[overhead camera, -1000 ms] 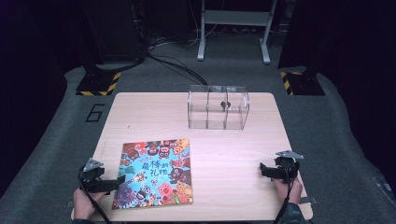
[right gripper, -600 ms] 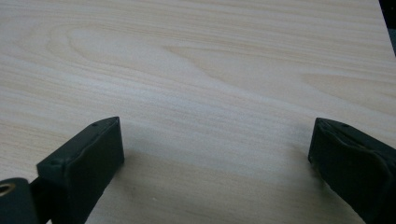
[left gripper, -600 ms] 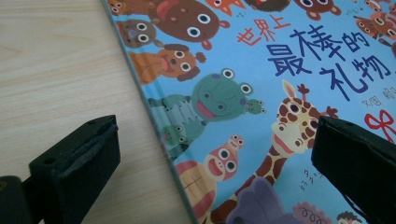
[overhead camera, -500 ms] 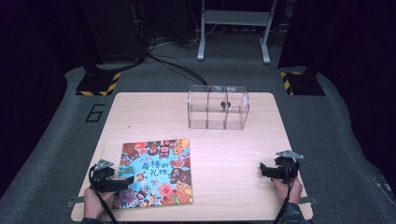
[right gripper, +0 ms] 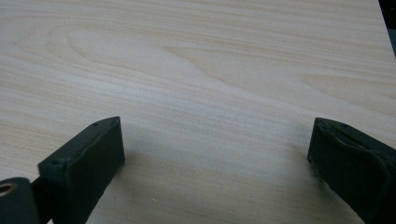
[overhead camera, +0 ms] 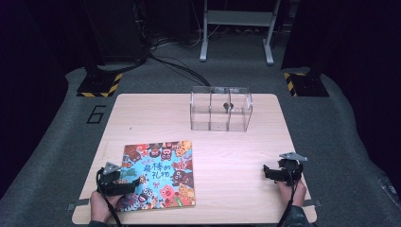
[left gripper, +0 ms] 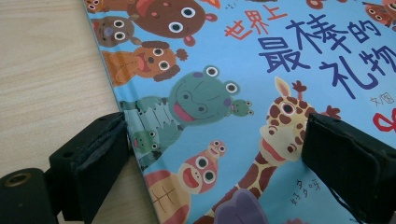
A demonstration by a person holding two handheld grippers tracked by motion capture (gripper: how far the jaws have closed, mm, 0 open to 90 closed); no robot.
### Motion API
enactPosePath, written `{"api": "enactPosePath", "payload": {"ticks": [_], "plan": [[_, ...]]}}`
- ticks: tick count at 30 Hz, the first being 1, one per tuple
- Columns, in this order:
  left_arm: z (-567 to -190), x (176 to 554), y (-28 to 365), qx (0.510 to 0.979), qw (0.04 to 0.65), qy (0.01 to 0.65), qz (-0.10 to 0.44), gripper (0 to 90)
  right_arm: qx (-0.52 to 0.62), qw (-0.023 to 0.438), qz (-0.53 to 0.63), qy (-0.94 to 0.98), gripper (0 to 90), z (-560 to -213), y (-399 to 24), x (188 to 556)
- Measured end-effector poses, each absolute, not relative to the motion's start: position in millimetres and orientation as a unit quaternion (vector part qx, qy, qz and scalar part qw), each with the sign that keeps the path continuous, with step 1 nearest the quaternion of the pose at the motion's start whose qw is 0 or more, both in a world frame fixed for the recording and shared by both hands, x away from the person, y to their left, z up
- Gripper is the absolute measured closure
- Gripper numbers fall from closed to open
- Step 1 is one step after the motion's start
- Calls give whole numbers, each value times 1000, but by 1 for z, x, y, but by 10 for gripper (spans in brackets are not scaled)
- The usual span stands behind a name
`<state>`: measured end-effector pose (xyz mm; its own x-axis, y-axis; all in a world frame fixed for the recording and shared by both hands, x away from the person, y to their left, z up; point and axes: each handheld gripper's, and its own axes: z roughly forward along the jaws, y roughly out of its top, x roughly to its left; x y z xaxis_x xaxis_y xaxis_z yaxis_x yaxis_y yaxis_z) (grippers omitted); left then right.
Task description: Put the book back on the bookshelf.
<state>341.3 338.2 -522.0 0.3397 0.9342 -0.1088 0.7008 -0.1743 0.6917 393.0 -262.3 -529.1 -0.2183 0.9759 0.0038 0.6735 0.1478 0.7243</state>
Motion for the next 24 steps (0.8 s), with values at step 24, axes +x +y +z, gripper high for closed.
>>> {"api": "enactPosePath", "payload": {"ticks": [24], "plan": [[-523,354,283,744,343,546,177,71,576,245,309,716,33,-529,-262,393]]}}
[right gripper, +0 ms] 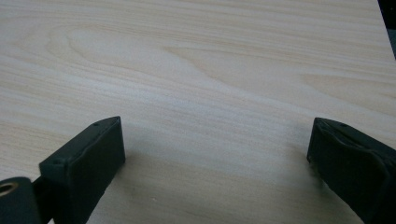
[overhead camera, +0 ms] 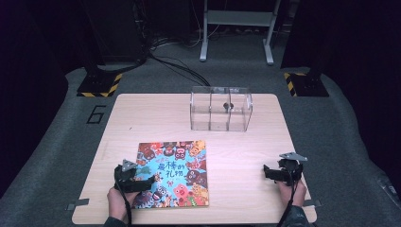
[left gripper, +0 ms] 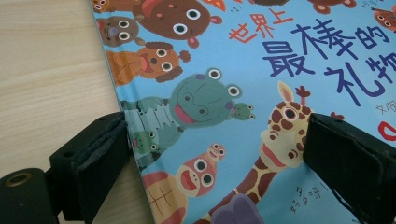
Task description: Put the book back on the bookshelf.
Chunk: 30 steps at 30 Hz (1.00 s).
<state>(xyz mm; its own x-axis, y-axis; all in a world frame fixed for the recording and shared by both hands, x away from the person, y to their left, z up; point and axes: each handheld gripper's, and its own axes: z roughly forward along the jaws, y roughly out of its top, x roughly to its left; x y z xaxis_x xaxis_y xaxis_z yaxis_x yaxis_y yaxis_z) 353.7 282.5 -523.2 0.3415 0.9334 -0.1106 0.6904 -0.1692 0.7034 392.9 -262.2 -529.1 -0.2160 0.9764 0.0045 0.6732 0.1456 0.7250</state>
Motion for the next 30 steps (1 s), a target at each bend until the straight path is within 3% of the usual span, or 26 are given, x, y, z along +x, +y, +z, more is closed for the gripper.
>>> {"api": "enactPosePath", "payload": {"ticks": [30], "plan": [[-521,364,216,762,338,526,166,78,577,245,315,713,50,-529,-262,392]]}}
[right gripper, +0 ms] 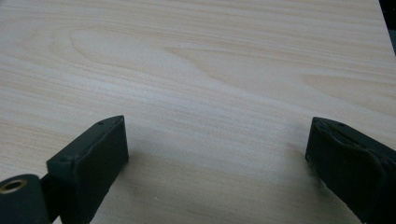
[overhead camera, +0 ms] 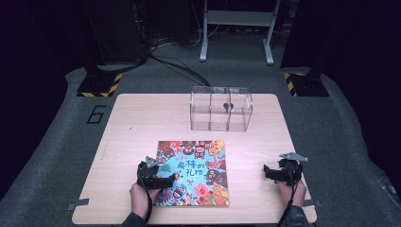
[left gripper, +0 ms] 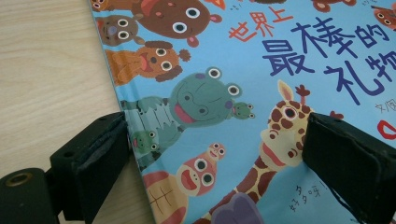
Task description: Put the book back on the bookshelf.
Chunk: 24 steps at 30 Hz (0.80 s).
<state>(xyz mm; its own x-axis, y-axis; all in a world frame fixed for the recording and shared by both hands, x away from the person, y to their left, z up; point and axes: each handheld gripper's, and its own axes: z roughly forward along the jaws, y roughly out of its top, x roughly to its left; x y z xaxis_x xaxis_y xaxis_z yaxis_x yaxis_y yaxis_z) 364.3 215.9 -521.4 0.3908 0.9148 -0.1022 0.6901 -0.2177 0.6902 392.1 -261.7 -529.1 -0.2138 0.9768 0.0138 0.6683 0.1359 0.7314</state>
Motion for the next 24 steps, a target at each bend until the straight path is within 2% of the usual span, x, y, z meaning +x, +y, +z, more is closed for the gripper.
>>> {"api": "enactPosePath", "payload": {"ticks": [12,16,18,24], "plan": [[-521,365,178,772,338,515,156,60,572,244,316,716,66,-529,-262,392],[-522,367,177,776,342,508,152,18,572,245,314,717,69,-528,-262,392],[-521,368,180,774,348,508,146,26,573,243,313,717,81,-528,-261,392],[-513,367,197,771,351,506,164,1,570,241,311,721,83,-527,-259,393]]}}
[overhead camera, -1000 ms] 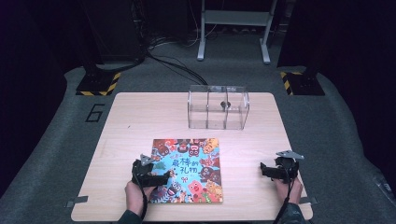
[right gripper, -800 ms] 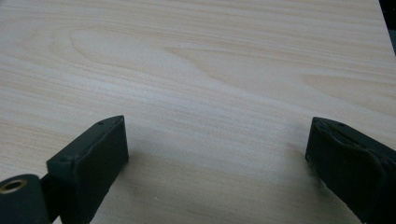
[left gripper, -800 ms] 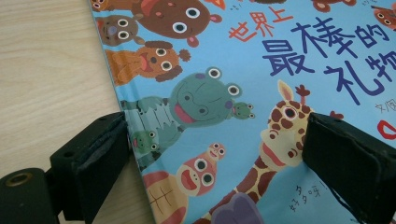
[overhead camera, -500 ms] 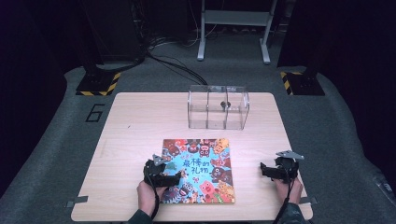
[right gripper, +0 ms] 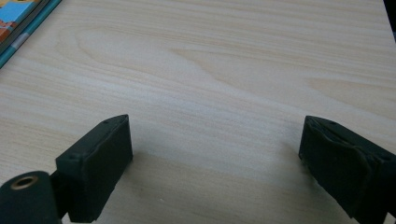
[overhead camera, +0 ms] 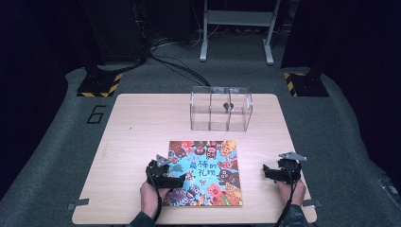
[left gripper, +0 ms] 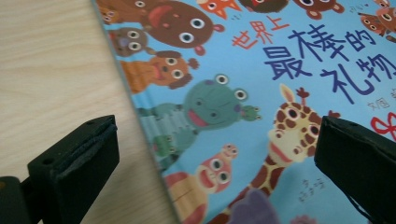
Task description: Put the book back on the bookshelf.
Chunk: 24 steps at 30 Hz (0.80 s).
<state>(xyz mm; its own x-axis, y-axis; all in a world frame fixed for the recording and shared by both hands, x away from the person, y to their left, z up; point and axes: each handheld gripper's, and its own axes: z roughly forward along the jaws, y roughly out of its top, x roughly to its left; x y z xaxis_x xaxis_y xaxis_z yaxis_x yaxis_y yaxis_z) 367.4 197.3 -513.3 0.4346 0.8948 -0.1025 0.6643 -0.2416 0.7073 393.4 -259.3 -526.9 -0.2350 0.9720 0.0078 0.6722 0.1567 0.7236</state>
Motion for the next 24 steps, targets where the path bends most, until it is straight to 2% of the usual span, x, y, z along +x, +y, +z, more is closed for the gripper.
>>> {"api": "enactPosePath", "payload": {"ticks": [3,11,19,21,24], "plan": [[-513,370,218,766,340,516,180,1,578,220,331,713,109,-520,-256,389],[-519,378,245,743,330,548,197,0,559,191,345,729,80,-498,-228,387],[-526,381,246,770,299,525,206,0,515,147,351,769,203,-493,-178,400],[-527,380,245,761,306,532,208,0,507,125,336,784,260,-495,-161,410],[-528,381,244,757,308,535,214,0,503,112,326,793,290,-497,-153,416]]}}
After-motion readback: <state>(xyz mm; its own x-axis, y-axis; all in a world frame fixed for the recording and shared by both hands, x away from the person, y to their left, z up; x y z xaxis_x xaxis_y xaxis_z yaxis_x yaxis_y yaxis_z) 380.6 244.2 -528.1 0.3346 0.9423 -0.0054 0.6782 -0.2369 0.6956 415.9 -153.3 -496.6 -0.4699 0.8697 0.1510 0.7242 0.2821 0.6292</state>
